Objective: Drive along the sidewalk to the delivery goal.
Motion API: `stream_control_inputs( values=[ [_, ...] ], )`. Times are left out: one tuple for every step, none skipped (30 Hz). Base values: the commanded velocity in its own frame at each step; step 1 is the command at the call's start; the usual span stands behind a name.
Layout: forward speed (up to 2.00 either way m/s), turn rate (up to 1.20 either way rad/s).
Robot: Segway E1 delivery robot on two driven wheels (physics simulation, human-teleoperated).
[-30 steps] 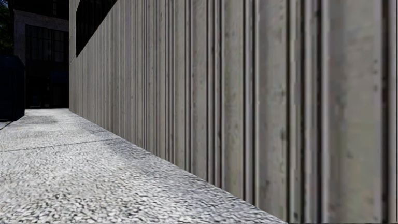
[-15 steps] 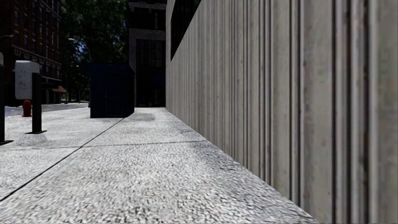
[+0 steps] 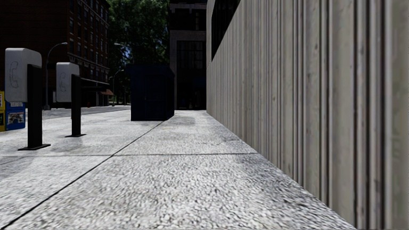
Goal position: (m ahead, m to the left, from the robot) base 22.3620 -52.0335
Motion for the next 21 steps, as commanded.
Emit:
stream_control_inputs(
  values=[
    [1.17,0.00],
    [1.17,0.00],
    [1.17,0.00],
    [1.17,0.00],
    [1.17,0.00],
    [1.19,0.00],
    [2.00,0.00],
    [2.00,0.00],
    [2.00,0.00],
    [2.00,0.00],
    [2.00,0.00],
    [2.00,0.00],
    [2.00,0.00],
    [2.00,0.00],
    [2.00,0.00],
    [2.00,0.00],
    [2.00,0.00],
    [2.00,0.00],
    [2.00,0.00],
    [2.00,0.00],
    [2.00,0.00]
  ],
)
